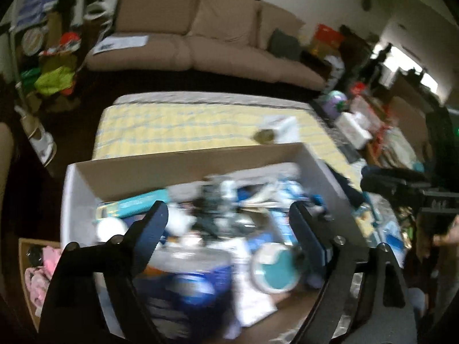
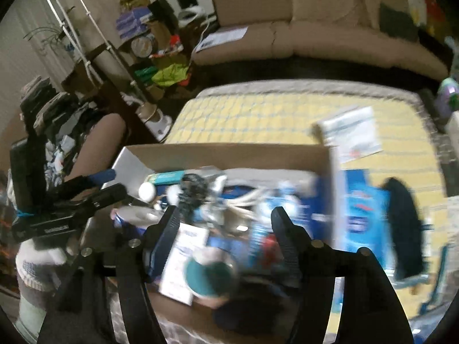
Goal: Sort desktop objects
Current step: 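Move both grippers back over the mat toward the two wooden balls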
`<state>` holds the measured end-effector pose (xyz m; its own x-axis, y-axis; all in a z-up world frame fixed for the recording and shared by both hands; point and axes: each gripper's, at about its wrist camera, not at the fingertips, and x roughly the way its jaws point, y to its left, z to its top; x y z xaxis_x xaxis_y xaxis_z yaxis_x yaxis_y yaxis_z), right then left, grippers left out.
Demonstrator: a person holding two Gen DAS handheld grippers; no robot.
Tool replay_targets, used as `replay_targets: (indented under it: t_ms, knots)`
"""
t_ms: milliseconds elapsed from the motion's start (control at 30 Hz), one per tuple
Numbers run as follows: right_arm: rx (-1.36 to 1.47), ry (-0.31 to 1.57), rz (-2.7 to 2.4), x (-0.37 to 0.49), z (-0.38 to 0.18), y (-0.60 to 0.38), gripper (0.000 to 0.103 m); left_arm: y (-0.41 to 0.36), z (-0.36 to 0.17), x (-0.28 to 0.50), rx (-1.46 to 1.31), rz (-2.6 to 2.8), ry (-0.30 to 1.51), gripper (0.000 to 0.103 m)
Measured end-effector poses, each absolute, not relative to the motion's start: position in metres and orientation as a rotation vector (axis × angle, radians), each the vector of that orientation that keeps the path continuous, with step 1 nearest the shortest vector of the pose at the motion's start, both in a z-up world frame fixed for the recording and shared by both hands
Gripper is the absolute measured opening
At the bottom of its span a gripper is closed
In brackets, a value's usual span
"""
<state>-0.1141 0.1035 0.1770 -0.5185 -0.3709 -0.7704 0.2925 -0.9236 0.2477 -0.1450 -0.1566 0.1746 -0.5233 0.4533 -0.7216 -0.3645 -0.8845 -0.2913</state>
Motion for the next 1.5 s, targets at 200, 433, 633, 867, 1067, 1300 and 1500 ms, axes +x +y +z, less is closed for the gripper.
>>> replay_targets:
  t_ms: [200, 433, 633, 867, 1067, 1300, 1500]
  knots:
    - [1.265, -0.147, -2.574, -0.082, 0.199, 0.184, 0.081, -0.076, 0.193, -0.108, -1.118, 2.288, -0.013, 0.09]
    - [1.321, -0.291, -2.648, -0.053, 0.179, 0.267, 0.081, 0.009, 0.183, -0.07, -1.121, 2.162, 0.099, 0.09]
    - [1.374, -0.381, -2.658, -0.045, 0.14, 0.309, 0.081, 0.047, 0.171, -0.059, -1.157, 2.133, 0.18, 0.09]
    - [1.347, -0.521, -2.585, -0.051, 0.112, 0.318, 0.081, 0.078, 0.167, -0.094, -1.192, 2.176, 0.268, 0.089]
    - [1.32, -0.606, -2.552, -0.066, 0.095, 0.315, 0.075, 0.123, 0.163, -0.14, -1.229, 2.179, 0.357, 0.088]
    - [1.331, -0.664, -2.651, -0.081, 0.086, 0.36, 0.075, 0.166, 0.146, -0.163, -1.278, 2.101, 0.291, 0.088]
    - [1.39, -0.69, -2.635, -0.089, 0.059, 0.381, 0.076, 0.209, 0.115, -0.173, -1.36, 2.029, 0.231, 0.088]
